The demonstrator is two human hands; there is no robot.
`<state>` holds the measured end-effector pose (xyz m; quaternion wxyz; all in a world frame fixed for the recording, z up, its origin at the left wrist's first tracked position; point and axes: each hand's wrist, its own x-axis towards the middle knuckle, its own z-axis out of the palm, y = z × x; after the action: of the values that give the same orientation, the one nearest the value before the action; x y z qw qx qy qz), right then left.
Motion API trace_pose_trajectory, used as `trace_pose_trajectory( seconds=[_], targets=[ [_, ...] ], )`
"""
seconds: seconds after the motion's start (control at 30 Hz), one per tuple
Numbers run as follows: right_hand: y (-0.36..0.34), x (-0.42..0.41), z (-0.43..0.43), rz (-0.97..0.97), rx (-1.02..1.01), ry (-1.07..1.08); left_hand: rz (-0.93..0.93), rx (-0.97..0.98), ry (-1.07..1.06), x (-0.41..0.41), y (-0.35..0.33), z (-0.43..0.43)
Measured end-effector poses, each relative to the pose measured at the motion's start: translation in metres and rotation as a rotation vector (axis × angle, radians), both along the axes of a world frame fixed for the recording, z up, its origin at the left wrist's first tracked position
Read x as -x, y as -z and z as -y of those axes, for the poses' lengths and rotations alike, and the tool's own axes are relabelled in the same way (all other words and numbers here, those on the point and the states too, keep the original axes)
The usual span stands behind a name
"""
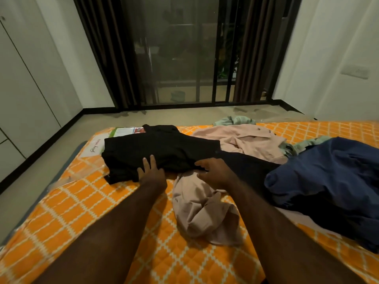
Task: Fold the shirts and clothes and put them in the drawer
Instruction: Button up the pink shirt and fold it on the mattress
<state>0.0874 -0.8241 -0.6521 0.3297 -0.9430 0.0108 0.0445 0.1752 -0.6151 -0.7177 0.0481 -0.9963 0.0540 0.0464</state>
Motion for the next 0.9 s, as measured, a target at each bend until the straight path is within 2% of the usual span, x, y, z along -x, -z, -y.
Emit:
trace_pose_trajectory(
  seconds=[0.1, 0.17, 0.27, 0.33, 0.43, 0.53, 0.63, 0.73, 0.83, 0.9],
  targets=[
    [0.001, -0.004, 0.003, 0.023, -0.014, 0.006, -0.018, 0.141, -0.068, -0.008, 0.003, -0.002],
    [0.003, -0.005, 0.005, 0.036, -0.014, 0.009, -0.022, 0.360, -0.124, -0.012, -0.004, 0.001],
    [0.003, -0.004, 0.004, 0.032, -0.026, 0.015, 0.114, 0.848, -0.259, -0.012, -0.027, 0.008],
    [0.001, -0.003, 0.003, 0.029, -0.028, 0.016, 0.211, 1.271, -0.470, -0.008, -0.046, 0.011],
    [0.000, 0.002, 0.004, 0.049, -0.045, 0.033, 0.249, 1.883, -0.774, -0.007, -0.077, 0.008],
    [-0.004, 0.006, 0.005, 0.087, -0.061, 0.037, 0.240, 2.272, -0.872, -0.002, -0.109, 0.000],
    [-0.011, 0.012, 0.001, 0.124, -0.076, 0.035, 0.165, 2.385, -0.881, 0.007, -0.133, -0.006],
    [-0.013, 0.016, -0.002, 0.156, -0.067, 0.032, 0.068, 2.521, -0.805, 0.018, -0.147, -0.003],
    [-0.018, 0.023, -0.002, 0.193, -0.166, 0.058, -0.049, 2.648, -0.595, 0.032, -0.167, 0.007],
    [-0.022, 0.028, -0.002, 0.184, -0.326, 0.093, -0.166, 2.600, -0.446, 0.042, -0.178, 0.015]
  ],
)
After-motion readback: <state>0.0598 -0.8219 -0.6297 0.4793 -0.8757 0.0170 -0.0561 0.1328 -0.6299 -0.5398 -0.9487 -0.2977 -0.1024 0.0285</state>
